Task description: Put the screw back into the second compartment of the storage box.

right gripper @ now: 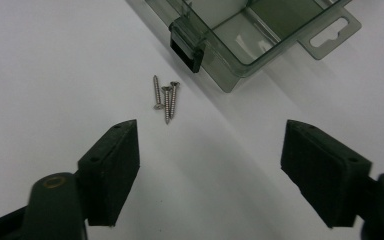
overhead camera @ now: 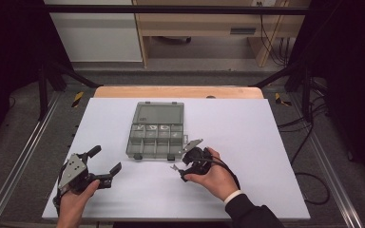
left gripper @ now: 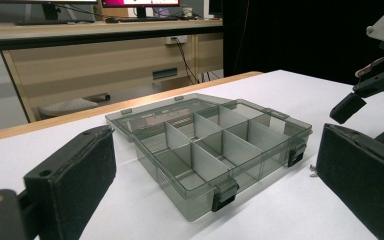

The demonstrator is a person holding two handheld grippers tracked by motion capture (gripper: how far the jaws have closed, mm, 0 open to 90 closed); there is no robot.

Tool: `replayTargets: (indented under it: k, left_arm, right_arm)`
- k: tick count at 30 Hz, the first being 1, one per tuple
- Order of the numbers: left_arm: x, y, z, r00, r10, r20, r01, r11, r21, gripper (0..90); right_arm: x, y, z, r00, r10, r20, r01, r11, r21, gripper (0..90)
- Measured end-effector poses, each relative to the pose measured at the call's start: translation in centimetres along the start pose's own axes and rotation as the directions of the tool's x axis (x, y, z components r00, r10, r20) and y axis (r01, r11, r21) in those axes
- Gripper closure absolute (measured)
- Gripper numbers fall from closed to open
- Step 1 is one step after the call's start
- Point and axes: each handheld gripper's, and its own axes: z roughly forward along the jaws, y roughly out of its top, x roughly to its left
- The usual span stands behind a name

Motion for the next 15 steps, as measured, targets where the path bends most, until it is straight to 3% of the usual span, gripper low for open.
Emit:
replayTargets:
  k: [2,4,5,15]
  left_arm:
    - [0.0,0.0,0.0,1.0,0.001,-0.005,-0.001,1.0,0.001,2.4]
    - [0.1,0.0,0.0,0.9999,-0.001,-0.012,0.001,1.0,0.001,2.4]
    - [0.1,0.0,0.0,0.9999,-0.003,-0.011,0.003,1.0,0.0,2.4]
    - [-0.1,0.0,0.1,1.0,0.007,0.001,-0.007,1.0,0.006,2.5]
  right_arm:
    - [0.0,0.2,0.0,1.0,0.002,-0.008,-0.002,1.0,0.003,30.1]
    - [0.0,0.3,0.1,1.0,0.003,-0.007,-0.003,1.0,-0.002,29.2]
    - [-0.1,0.4,0.2,0.9998,0.021,0.0,-0.021,1.0,0.002,35.5]
    - [0.3,0.8,1.1,0.999,0.015,-0.041,-0.014,1.0,0.016,59.6]
